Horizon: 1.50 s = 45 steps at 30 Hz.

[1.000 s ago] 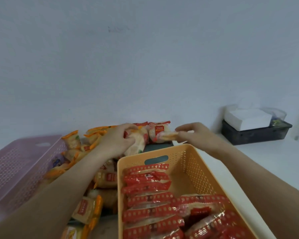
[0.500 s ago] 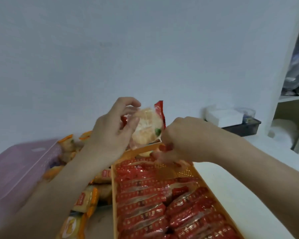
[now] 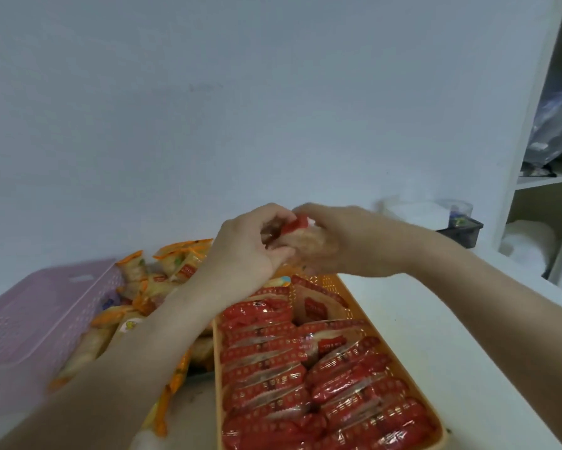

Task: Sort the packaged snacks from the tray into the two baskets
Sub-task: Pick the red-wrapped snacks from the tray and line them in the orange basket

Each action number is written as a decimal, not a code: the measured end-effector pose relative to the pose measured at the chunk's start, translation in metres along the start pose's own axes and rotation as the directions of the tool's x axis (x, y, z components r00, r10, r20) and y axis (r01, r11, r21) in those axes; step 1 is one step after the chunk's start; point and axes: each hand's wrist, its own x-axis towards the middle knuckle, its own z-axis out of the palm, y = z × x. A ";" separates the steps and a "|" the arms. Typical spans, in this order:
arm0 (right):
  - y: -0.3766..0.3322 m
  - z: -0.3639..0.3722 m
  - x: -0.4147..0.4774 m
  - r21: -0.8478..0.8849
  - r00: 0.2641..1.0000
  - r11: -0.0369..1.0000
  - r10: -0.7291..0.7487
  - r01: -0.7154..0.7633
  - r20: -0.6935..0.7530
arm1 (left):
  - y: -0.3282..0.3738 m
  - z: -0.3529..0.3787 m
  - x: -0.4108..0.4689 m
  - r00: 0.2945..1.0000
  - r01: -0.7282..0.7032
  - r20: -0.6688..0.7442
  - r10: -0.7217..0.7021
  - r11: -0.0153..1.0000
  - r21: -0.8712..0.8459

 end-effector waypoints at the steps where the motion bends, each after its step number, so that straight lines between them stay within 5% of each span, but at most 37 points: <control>1: 0.004 0.006 0.001 0.054 0.999 0.998 -0.009 0.011 -0.031 | -0.001 0.005 0.001 0.997 0.024 -0.073 -0.025 1.000 -0.018; 3: 0.016 0.006 0.002 0.229 0.975 0.973 0.062 -0.012 -0.213 | -0.003 0.010 0.002 0.989 0.081 -0.130 -0.075 0.996 0.039; 5: 0.027 0.002 0.002 0.581 0.926 0.813 0.246 -0.036 -0.287 | -0.007 0.016 0.000 0.987 0.090 0.116 -0.114 0.976 0.198; 7: 0.033 0.005 0.004 0.764 0.911 0.642 0.347 -0.059 -0.222 | -0.009 0.024 -0.005 0.907 -0.016 0.394 -0.148 0.923 0.384; 10: 0.028 0.022 0.007 0.788 0.912 0.608 0.370 -0.094 -0.177 | -0.007 0.032 -0.006 0.887 -0.221 0.461 -0.042 0.837 0.502; 16: 0.031 0.043 0.009 0.781 0.890 0.623 0.377 -0.041 -0.255 | -0.001 0.021 -0.013 0.939 -0.071 0.343 -0.032 0.956 0.285; 23: 0.027 0.039 0.012 0.672 0.942 0.740 0.245 -0.029 -0.230 | -0.012 0.021 -0.027 0.840 -0.134 0.541 -0.053 0.945 0.299; 28: 0.009 0.024 0.000 0.339 0.948 0.940 0.075 0.036 -0.310 | -0.016 0.014 -0.030 0.823 -0.087 0.567 -0.021 0.983 0.162; 32: -0.005 0.023 -0.016 -0.140 0.999 0.990 -0.011 0.005 -0.040 | -0.031 0.004 -0.038 0.923 -0.137 0.377 0.070 0.978 0.155; 37: -0.015 0.036 -0.010 -0.397 0.980 0.910 -0.041 0.116 0.193 | -0.041 0.002 -0.043 0.933 -0.187 0.348 0.095 0.953 0.240; 41: -0.011 0.041 -0.005 -0.300 0.918 0.953 0.080 0.044 0.388 | -0.045 -0.001 -0.045 0.944 -0.120 0.330 0.030 0.959 0.256; 45: -0.013 0.058 -0.016 -0.086 0.981 0.996 0.005 0.012 0.192 | -0.042 -0.002 -0.047 0.950 -0.100 0.312 0.014 0.960 0.262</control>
